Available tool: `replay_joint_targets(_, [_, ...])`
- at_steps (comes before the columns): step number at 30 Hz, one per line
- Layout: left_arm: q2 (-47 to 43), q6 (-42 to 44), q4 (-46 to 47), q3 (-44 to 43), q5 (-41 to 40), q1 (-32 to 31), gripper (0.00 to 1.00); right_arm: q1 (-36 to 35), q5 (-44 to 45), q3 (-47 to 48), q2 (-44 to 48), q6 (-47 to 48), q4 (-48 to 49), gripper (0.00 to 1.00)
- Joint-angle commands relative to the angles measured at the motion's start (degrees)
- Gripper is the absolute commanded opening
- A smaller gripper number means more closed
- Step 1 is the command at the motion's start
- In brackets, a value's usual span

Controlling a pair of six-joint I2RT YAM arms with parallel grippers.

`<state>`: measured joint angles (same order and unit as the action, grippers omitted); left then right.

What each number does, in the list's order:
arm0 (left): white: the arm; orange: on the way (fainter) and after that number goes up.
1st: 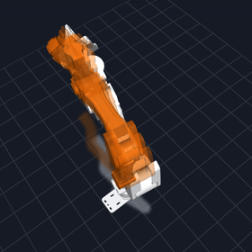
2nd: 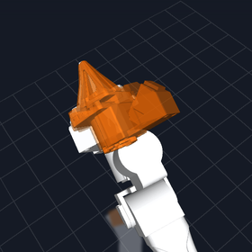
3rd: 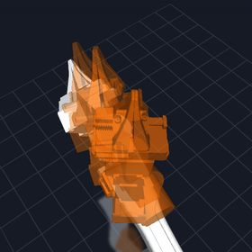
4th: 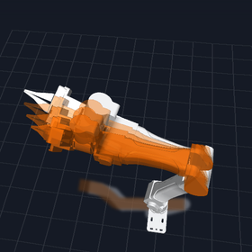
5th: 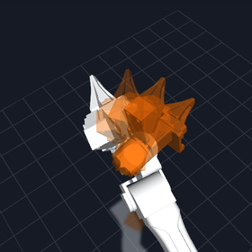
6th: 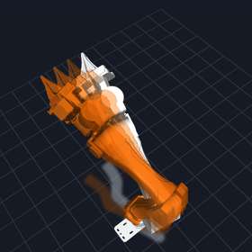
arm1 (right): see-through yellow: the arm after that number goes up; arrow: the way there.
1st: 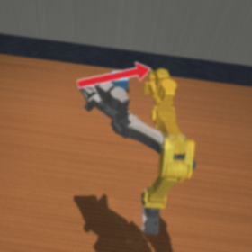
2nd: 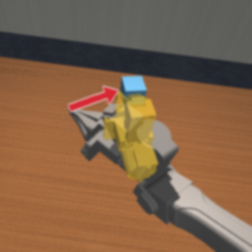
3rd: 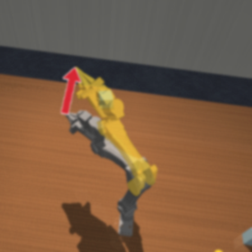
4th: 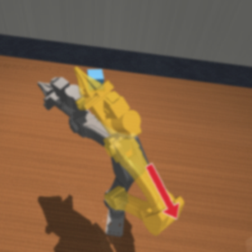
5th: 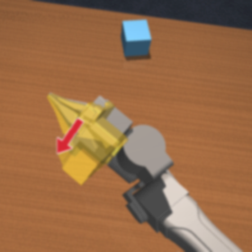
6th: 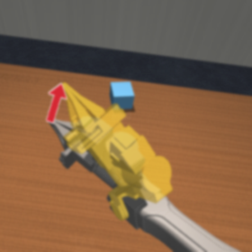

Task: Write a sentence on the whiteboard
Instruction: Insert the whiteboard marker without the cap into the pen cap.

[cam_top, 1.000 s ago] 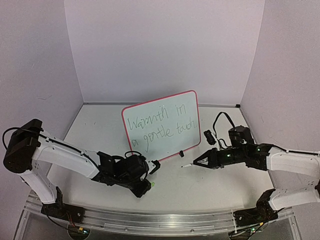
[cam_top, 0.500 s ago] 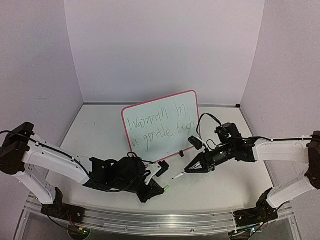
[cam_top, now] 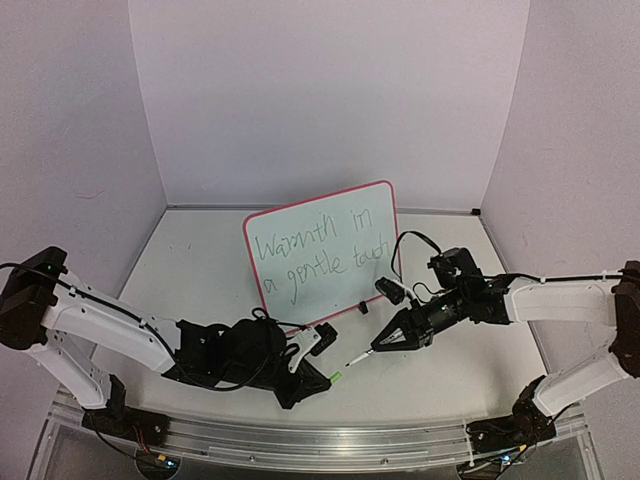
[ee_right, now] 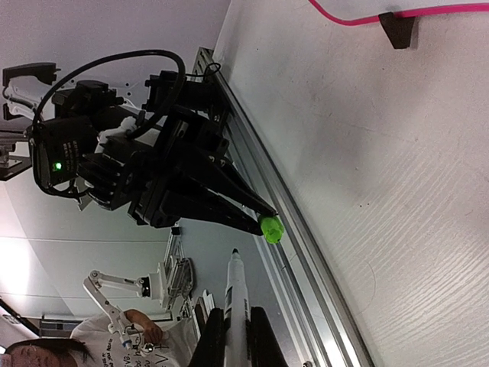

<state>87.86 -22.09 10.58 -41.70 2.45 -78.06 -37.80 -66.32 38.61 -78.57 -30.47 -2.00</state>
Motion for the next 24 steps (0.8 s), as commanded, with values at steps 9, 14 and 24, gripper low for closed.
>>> replay_joint_targets(9, [-2.43, -0.41, 3.05, -0.02, -0.49, -0.58, 0.00, -0.52, 0.23, 0.97, -1.61, 1.97, -1.25, 0.00])
replay_joint_targets(14, [-2.24, -0.41, 3.18, -0.10, -0.53, -0.91, 0.00, -0.69, 0.37, 1.19, -2.10, 2.17, -1.25, 0.00])
replay_joint_targets(24, [-1.78, -0.21, 2.87, -0.66, -0.63, -1.26, 0.00, -1.17, 0.52, 1.86, -3.33, 2.55, -1.10, 0.00])
